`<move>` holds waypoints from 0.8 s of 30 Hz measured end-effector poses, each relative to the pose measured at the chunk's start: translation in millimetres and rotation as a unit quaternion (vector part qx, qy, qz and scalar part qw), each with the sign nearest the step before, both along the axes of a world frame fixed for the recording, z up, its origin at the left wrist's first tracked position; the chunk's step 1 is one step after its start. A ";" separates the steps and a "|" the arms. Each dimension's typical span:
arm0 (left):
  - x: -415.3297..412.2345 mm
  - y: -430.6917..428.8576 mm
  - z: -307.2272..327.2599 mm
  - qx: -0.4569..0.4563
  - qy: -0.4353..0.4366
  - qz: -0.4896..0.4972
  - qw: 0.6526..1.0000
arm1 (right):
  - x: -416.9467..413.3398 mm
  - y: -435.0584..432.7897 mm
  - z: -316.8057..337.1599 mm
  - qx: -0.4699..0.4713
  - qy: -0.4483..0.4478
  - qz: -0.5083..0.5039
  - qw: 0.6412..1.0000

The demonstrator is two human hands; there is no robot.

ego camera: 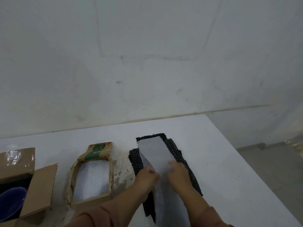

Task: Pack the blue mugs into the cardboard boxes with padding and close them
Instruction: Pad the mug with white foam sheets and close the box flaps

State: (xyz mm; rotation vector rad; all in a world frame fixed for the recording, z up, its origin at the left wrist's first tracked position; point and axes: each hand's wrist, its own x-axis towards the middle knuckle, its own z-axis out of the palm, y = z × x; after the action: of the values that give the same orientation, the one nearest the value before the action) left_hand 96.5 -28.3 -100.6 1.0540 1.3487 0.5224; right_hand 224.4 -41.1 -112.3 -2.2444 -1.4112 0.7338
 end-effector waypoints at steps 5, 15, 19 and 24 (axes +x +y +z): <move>-29.3 20.3 34.9 0.093 -0.038 -0.014 0.995 | 8.2 6.6 41.5 0.065 0.380 -0.164 0.908; -100.2 45.3 92.7 0.219 -0.139 0.058 0.964 | -37.7 27.0 120.2 0.186 0.286 0.025 0.940; -119.4 44.9 114.8 0.297 -0.081 0.083 0.948 | -63.7 28.5 149.6 0.250 0.109 0.043 0.961; -149.5 45.7 136.3 0.321 -0.124 0.069 0.937 | -87.7 26.8 181.0 0.305 0.197 0.071 0.929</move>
State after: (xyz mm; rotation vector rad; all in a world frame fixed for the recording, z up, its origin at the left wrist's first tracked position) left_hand -53.0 17.4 35.7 1.3627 1.0453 1.2153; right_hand 136.7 -14.2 68.7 -1.4416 -1.3653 0.6305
